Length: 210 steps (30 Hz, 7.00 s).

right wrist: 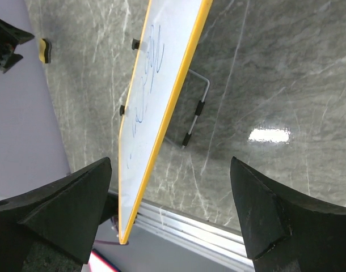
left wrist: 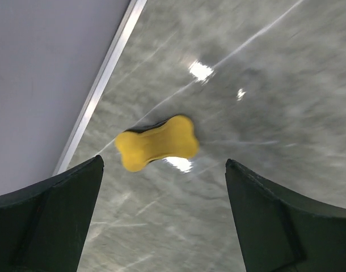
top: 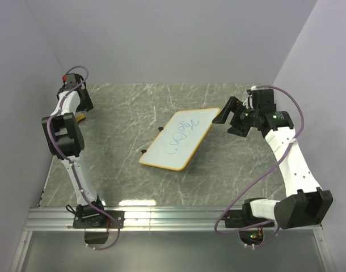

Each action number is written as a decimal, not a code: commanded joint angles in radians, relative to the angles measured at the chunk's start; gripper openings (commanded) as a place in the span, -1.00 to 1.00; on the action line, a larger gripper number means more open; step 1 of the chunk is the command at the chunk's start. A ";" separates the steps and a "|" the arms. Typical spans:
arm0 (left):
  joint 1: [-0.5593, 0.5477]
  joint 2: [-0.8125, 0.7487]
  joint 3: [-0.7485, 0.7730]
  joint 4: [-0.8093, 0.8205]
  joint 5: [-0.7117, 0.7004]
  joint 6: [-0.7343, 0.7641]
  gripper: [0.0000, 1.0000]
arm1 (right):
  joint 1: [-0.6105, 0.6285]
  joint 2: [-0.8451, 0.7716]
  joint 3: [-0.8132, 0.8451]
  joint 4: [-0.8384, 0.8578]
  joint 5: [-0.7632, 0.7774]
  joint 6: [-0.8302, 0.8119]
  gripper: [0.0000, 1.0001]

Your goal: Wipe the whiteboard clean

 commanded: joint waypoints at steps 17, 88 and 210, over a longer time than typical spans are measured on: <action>0.077 0.015 -0.010 0.077 0.153 0.095 0.92 | 0.013 0.077 0.089 -0.043 -0.062 0.006 0.82; 0.043 0.159 0.034 -0.115 0.136 -0.120 -0.99 | 0.045 -0.038 -0.106 0.110 -0.007 0.025 0.81; -0.810 -0.603 -0.616 -0.092 1.016 -0.161 -0.99 | 0.265 0.146 -0.218 0.382 0.042 0.058 -1.00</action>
